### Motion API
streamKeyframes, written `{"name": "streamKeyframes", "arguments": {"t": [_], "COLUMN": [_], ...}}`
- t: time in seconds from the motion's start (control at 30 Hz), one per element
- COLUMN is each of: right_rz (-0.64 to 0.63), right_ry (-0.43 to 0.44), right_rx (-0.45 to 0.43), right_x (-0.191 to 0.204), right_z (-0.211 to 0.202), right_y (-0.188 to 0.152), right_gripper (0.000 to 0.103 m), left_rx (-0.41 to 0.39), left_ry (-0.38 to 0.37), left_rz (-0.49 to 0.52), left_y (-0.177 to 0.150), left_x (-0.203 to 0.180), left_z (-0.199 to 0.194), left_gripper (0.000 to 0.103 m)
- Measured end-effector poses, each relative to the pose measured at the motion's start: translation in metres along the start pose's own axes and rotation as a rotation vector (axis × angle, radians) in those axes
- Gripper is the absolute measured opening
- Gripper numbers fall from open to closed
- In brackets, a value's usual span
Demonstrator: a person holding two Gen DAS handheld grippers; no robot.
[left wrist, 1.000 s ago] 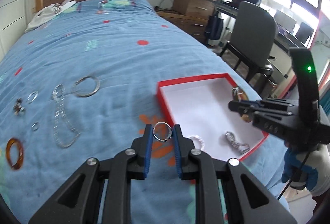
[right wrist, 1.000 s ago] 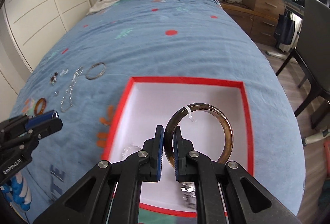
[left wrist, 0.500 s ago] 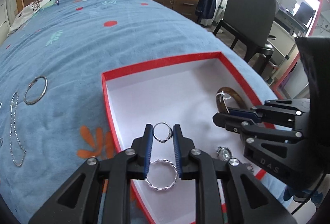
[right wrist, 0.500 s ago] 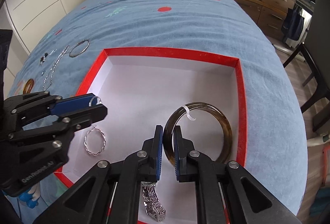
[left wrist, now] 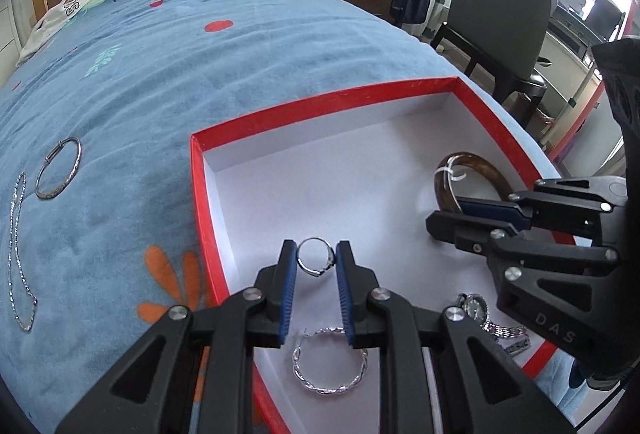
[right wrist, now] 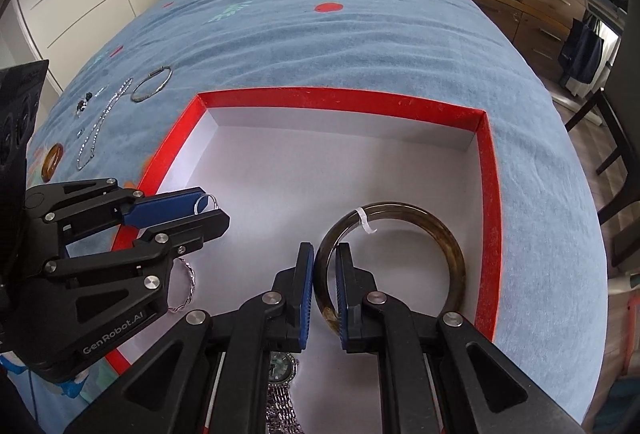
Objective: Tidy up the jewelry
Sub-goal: 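Open both grippers to release the ring and bangle inside the box, then move both open grippers back over the remaining jewelry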
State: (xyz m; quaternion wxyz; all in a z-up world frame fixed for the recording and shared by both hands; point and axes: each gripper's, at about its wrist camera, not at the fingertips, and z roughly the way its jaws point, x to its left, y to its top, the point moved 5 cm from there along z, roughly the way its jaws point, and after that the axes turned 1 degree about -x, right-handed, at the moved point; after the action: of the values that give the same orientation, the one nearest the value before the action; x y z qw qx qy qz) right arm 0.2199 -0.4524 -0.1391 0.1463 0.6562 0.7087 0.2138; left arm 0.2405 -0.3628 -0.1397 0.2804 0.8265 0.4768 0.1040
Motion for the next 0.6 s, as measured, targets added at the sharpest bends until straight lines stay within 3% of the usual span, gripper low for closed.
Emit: {"name": "streamKeyframes", "arguments": {"t": [0.1, 0.23, 0.4, 0.6], "right_rz": [-0.002, -0.014, -0.021, -0.003], "right_ry": [0.003, -0.011, -0.017, -0.028], "right_rx": [-0.003, -0.006, -0.001, -0.033], "right_x": [0.001, 0.002, 0.004, 0.003], "right_z": [-0.001, -0.004, -0.007, -0.023], "right_y": [0.000, -0.002, -0.006, -0.008], "right_gripper": [0.012, 0.027, 0.031, 0.034], "left_rx": [-0.002, -0.007, -0.010, -0.014], "left_ry": [0.009, 0.026, 0.032, -0.004], "left_rz": [-0.002, 0.012, 0.023, 0.017], "left_y": [0.001, 0.000, 0.000, 0.002], "left_x": [0.001, 0.001, -0.001, -0.006], "left_z": [0.001, 0.002, 0.000, -0.008], "left_gripper": [0.019, 0.019, 0.020, 0.032]}}
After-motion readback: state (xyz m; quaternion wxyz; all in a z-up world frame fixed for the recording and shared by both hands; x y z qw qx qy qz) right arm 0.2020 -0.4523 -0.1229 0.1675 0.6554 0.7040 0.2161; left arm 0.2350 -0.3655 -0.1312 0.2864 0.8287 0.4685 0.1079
